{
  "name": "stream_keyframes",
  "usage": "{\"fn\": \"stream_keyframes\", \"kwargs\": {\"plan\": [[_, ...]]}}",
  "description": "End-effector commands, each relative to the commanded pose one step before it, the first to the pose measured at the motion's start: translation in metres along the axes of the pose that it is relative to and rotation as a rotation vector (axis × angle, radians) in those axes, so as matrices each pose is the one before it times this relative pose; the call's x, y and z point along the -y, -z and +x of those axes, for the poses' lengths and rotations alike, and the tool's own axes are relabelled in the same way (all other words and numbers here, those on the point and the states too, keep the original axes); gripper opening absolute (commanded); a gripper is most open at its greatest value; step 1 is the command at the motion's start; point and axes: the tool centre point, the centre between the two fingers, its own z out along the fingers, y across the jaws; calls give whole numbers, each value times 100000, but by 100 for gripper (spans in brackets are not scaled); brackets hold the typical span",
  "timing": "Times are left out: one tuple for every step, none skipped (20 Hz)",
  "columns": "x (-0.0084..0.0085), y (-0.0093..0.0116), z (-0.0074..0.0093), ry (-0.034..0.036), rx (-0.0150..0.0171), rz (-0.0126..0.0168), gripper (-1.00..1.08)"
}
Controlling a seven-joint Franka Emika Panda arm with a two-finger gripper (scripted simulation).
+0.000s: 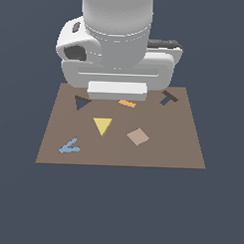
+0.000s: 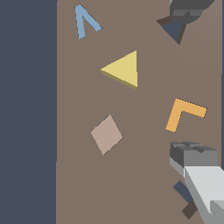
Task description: Insert a designated object into the corresponding slot on a board.
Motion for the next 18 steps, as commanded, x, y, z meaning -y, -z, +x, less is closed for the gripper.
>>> {"fn": "stream_keyframes", "kwargs": {"plan": [[-1, 0, 0, 0, 0, 0, 100], [-17, -30, 8, 0, 0, 0, 100], [-52, -89, 25, 0, 0, 0, 100], [-44, -137, 39, 67, -17, -7, 100], [-120, -206, 58, 0, 0, 0, 100], [-111, -254, 72, 67, -17, -5, 100], [-144, -310, 88, 67, -17, -5, 100], [-177, -366, 104, 67, -17, -4, 100], [-208, -421, 120, 67, -17, -4, 100], [-221, -469, 135, 95, -24, -5, 100], [-250, -520, 151, 95, -24, -4, 100], [-265, -566, 166, 116, -29, -4, 100], [-305, -617, 182, 95, -24, -2, 100], [-307, -656, 198, 134, -34, -2, 100], [-331, -699, 215, 134, -34, 0, 100], [-345, -723, 226, 134, -34, 2, 100], [-326, -674, 215, 116, -30, 3, 100], [-291, -614, 200, 116, -30, 5, 100]]}}
